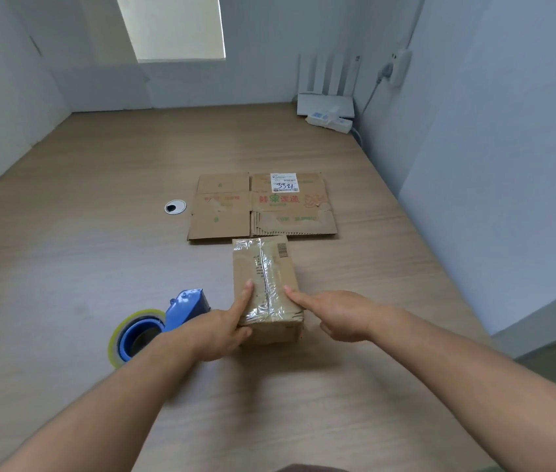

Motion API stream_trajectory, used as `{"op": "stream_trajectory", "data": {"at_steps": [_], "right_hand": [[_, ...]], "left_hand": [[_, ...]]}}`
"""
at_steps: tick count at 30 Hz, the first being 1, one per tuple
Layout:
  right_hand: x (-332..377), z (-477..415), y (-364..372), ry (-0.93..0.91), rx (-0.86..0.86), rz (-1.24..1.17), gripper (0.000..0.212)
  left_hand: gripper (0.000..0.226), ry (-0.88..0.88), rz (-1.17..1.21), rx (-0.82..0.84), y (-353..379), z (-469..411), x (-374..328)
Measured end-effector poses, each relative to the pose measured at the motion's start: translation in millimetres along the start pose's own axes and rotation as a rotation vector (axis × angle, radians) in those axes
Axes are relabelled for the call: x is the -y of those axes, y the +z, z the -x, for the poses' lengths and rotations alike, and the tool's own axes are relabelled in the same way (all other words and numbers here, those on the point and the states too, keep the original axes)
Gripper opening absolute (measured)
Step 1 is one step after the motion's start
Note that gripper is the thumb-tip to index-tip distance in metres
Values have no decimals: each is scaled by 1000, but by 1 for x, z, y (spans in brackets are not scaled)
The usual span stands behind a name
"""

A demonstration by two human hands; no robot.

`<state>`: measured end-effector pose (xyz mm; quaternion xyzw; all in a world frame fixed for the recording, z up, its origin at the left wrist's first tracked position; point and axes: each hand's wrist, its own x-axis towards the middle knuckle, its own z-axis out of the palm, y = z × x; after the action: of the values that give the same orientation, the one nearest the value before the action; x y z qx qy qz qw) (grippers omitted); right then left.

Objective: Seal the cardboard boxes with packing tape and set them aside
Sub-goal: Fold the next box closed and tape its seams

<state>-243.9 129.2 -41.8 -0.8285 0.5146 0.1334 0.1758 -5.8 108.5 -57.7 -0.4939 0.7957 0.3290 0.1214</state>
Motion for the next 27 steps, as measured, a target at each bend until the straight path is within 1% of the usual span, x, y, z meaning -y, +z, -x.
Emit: {"op": "stream_trajectory", "data": {"at_steps": [4, 6, 11, 15, 17, 20, 21, 24, 27], "right_hand": [[-1, -1, -9, -12, -61, 68, 74], [1, -4, -10, -24, -82, 92, 73], [8, -5, -7, -69, -145, 129, 67], [11, -9, 11, -24, -202, 112, 68], [13, -12, 22, -10, -305, 88, 70], [11, -17, 36, -55, -489, 96, 85], [11, -20, 38, -59, -521, 85, 84], [11, -24, 40, -59, -533, 61, 74], [12, -25, 40, -24, -515, 60, 71]], "left_hand": [[93, 42, -47, 69, -12, 6, 2], [93, 45, -82, 69, -17, 7, 6], [86, 41, -181, -32, -12, 4, 6], [81, 10, -234, -138, -7, 3, 0], [79, -19, -233, -176, -3, 2, -4], [78, -59, -242, -188, -1, -3, -6], [78, -72, -258, -191, -1, -4, -8], [76, -110, -317, -228, 1, -5, -15], [78, -150, -306, -230, 4, -5, -21]]}}
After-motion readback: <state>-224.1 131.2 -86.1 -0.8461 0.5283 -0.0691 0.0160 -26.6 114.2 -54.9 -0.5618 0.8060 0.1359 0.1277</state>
